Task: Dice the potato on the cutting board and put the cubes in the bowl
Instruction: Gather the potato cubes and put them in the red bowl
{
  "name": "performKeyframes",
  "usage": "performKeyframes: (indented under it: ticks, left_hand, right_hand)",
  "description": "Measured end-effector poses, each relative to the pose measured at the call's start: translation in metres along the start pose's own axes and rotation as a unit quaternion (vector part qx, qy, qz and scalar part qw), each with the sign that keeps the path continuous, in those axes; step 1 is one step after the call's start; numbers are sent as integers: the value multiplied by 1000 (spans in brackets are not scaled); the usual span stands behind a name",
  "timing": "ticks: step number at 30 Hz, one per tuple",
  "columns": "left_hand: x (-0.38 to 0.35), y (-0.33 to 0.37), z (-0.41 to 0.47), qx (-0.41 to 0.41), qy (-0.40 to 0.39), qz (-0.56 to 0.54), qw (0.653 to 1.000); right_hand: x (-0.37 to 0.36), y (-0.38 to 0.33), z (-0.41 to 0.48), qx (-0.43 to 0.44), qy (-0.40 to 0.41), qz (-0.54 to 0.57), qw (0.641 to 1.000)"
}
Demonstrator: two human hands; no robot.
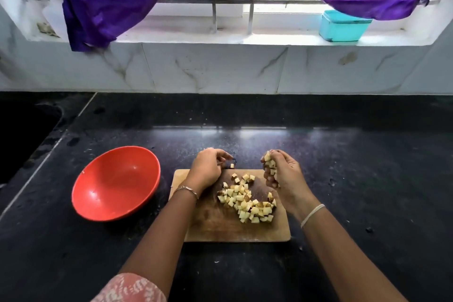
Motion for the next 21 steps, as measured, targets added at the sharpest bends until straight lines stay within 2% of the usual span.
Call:
performKeyframes:
  ticks: [7,11,16,21]
  left_hand:
    - [-4,3,19,-58,-51,95,992]
    - [-3,3,20,-98,-105,99,985]
    - [2,1,21,-107,-147,46,982]
    - [2,5,21,-112,-153,90,978]
  right_hand:
    - [4,5,20,-52,-19,9,998]
    - [5,7,25,-72,-31,21,997]
    - [9,1,28,-95,-37,39,994]
    - [11,-3,29,-109,-46,48,992]
Point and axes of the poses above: each hand's wrist, its own z-axis towards the middle knuckle, its own x-axis out of the back of the hand, y = z × x, the point moved 1 cm from there along z, towards the middle knuckle, and after that the axes turned 14 degrees about -x, right-handed, at the moved point
